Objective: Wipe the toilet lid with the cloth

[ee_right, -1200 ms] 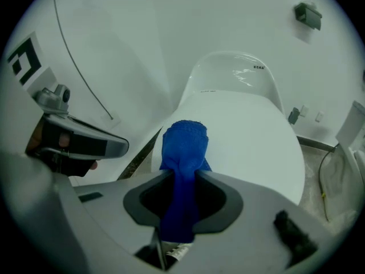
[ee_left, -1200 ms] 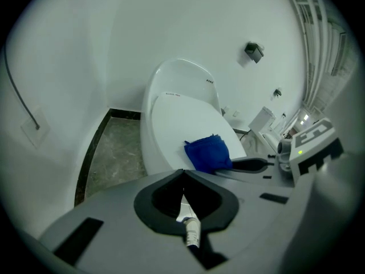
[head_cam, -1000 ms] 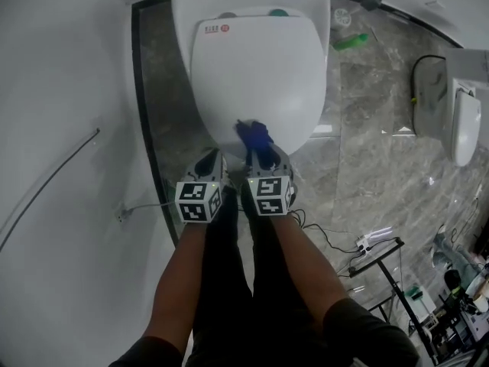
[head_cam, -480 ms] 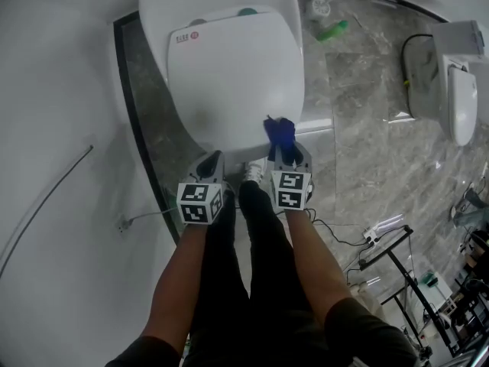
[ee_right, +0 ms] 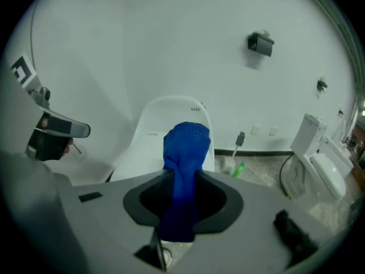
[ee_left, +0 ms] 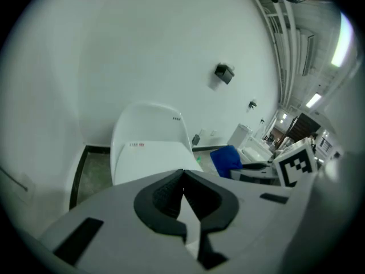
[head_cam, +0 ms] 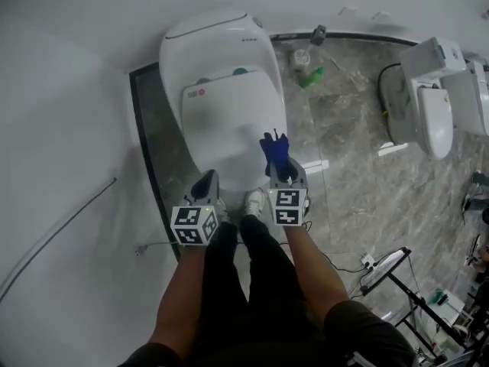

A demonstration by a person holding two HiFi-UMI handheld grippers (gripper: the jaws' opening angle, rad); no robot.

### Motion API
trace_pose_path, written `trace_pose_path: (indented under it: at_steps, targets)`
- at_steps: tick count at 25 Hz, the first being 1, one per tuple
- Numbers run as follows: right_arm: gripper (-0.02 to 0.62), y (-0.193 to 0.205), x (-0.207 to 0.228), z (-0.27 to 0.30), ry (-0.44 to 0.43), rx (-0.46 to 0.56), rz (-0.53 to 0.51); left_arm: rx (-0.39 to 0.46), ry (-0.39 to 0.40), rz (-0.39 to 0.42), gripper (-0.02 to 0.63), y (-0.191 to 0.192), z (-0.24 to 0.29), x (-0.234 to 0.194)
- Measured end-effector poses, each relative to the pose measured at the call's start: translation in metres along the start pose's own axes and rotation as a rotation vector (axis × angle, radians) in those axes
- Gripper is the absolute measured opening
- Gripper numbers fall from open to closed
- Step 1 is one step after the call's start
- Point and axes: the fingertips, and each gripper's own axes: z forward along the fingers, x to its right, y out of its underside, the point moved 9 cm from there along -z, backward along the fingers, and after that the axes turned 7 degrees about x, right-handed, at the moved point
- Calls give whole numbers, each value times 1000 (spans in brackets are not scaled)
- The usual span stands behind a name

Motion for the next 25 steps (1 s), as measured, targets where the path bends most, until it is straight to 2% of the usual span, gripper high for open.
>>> trace_pose_path:
  at_steps: [5, 11, 14, 18, 25]
  targets:
    - [95, -114, -9, -47, -23, 227, -34, 145, -5, 134, 11, -89, -33, 8]
    - [94, -213, -47, -143, -46, 455, -107, 284, -32, 176, 11, -165, -124, 29]
    - [94, -254, -56, -177, -51, 557, -123, 351, -38, 195, 11, -203, -153, 37]
    - [94, -285, -64, -200, -51, 632, -151, 412, -14, 238, 12, -236, -171, 45]
    - [94, -308, -83, -224, -39, 698, -183, 450, 56, 294, 12, -265, -191, 57]
